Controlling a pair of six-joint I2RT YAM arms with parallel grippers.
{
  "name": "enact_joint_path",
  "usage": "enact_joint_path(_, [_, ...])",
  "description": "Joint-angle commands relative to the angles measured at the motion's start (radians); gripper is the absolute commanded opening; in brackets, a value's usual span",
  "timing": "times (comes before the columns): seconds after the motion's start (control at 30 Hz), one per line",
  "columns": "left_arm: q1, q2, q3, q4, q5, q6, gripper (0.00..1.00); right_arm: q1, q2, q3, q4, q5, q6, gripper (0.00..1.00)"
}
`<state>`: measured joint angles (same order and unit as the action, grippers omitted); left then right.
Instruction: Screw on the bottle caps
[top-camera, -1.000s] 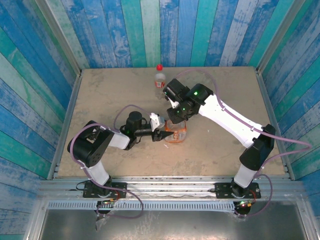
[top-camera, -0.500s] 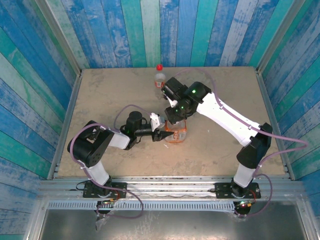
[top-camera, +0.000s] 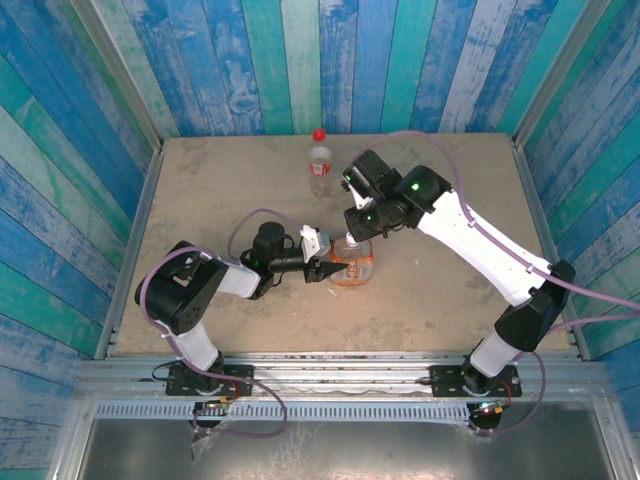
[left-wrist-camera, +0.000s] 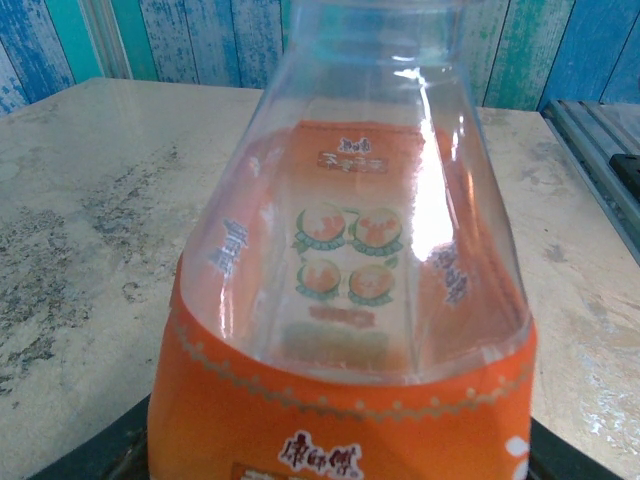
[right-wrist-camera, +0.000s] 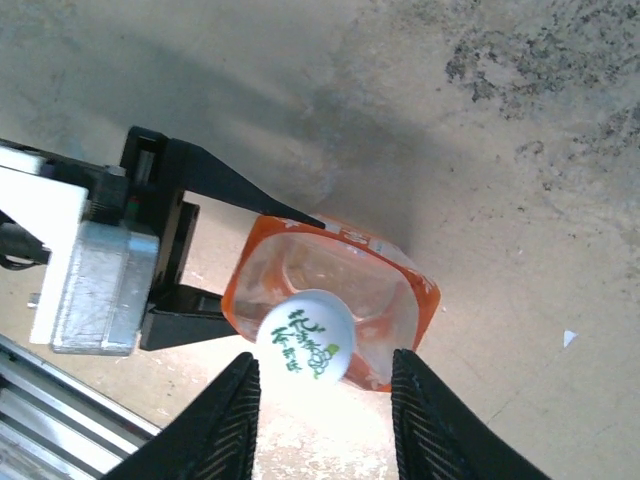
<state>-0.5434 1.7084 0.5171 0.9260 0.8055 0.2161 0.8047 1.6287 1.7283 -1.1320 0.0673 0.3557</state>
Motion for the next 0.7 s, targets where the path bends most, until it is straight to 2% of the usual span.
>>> enact_joint_path(0.0, [-0.005, 0.0, 0.017, -0.009, 0.012, 0.01, 0.58, -0.005, -0.009, -0.051, 0.013, -0.018, 0.012, 0.35])
enact_joint_path(0.23, [-0.004, -0.004, 0.018, -0.016, 0.013, 0.011, 0.58, -0.013, -0.003, -0.098, 0.03, -0.021, 0.015, 0.31])
enact_joint_path(0.47, [-0.004, 0.0, 0.017, -0.014, 0.012, 0.012, 0.58, -0.02, -0.024, -0.074, 0.058, -0.053, 0.021, 0.33])
enact_joint_path(0.67, [-0.004, 0.002, 0.017, -0.012, 0.014, 0.009, 0.58, -0.046, -0.036, -0.152, 0.113, -0.11, 0.034, 0.24])
